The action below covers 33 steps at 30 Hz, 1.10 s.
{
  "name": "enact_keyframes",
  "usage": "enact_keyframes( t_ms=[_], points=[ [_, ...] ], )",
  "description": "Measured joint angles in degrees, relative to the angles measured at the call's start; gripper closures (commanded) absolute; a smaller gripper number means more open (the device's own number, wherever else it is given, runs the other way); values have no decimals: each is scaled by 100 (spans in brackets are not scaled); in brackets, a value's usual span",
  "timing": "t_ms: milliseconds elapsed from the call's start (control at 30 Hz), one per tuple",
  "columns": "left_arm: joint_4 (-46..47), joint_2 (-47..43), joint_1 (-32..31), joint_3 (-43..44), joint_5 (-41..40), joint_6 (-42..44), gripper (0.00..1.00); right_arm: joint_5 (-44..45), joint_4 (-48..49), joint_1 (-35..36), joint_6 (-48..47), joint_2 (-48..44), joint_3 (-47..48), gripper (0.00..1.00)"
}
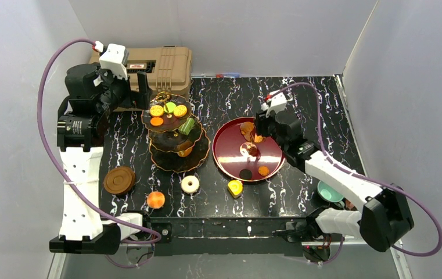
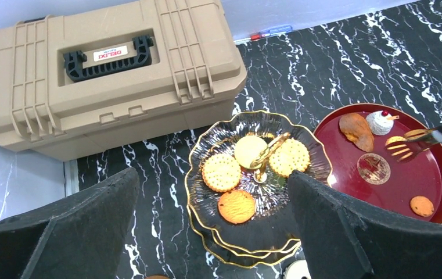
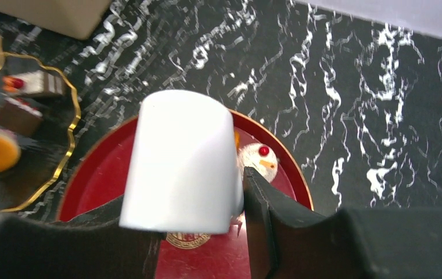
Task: Serve the afternoon tea
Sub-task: Pick up the desert from the tray, then place the desert on the desert table.
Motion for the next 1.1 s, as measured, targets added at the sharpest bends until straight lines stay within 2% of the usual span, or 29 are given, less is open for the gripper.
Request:
enact_keyframes(
  t_ms=[200, 400, 533, 900, 1100],
  points=[
    [-24, 153, 140, 9, -103, -90, 2, -201, -555, 446, -13, -330, 863, 84],
    [-146, 249, 271, 50, -155, -192, 2, -94, -662, 1805, -46, -101, 2020, 84],
    [-197, 254, 448, 66, -190, -236, 2, -59, -260, 2538, -33, 256, 2363, 83],
    [-216, 306, 605, 166, -118, -278, 2, 87, 975, 2900, -13, 1156, 2164, 82],
    [-216, 306, 658, 168, -28, -275, 2, 208, 1735, 2911, 39, 1423, 2070, 73]
  ],
)
